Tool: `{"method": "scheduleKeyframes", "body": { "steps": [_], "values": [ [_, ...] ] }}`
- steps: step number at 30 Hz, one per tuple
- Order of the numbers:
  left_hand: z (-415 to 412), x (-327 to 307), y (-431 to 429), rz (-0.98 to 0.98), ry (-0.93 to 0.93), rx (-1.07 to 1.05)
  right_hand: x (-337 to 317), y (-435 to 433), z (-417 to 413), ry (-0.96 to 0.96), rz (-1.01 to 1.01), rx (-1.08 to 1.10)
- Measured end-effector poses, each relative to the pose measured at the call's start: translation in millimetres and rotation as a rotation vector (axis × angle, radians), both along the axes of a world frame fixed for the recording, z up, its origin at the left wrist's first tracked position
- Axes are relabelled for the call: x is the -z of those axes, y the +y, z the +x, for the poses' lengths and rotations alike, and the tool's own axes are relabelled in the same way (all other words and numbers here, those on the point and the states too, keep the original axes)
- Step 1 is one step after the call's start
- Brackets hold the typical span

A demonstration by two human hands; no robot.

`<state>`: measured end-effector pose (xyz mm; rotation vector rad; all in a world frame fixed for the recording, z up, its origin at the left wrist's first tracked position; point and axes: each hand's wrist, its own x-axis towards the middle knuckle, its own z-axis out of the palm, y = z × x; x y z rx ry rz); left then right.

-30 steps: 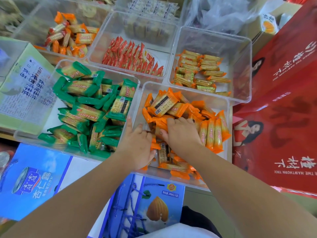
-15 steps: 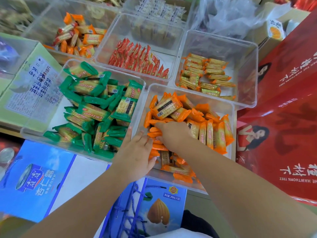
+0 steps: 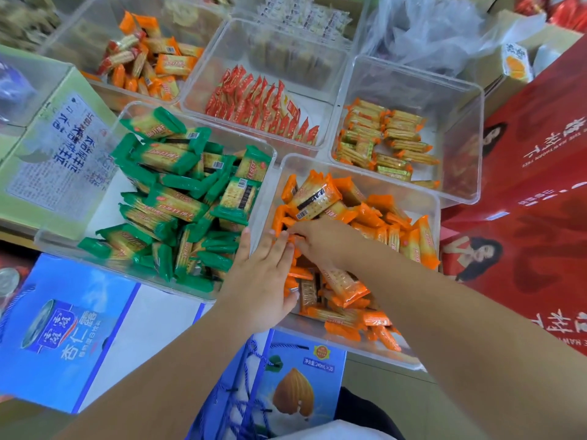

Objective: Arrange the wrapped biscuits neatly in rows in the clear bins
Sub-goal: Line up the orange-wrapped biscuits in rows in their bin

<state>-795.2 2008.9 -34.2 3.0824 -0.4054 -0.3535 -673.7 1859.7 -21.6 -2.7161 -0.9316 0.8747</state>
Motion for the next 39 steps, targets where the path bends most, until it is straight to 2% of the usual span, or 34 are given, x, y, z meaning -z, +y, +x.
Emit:
{"method": "scheduleKeyframes", "body": {
  "steps": [3,8,14,18,21,25,34,39],
  "values": [
    [2,1,0,0.010,0.005,0.005,-7,3,6,-0.187,-0.001,0.041],
    [2,1,-1,0.016,0.022,-0.020,-7,18,6,-0.307,-0.179,0.037],
    [1,2,-1,0.031,0.024,-0.027,-5,28,15,-0.236,-0.198,-0.080],
    [1,2,0,0.037,0.016,-0.015,-5,30,24,-0.290,-0.086,-0.158],
    [1,3,-1,0.045,0.014,-0.016,-3,35,22,-0.353,-0.156,-0.199],
    [1,3,-1,0.041,0.011,-0.023,2,37,19,-0.405,-0.188,-0.116],
    [-1,3,0,-0.020,-0.005,-0.021,8,20,6,-0.355,-0.186,-0.011],
    [-1,5,1,-0.012,-0.020,-0.018,5,15,2,-0.350,-0.196,-0.030]
  ]
}}
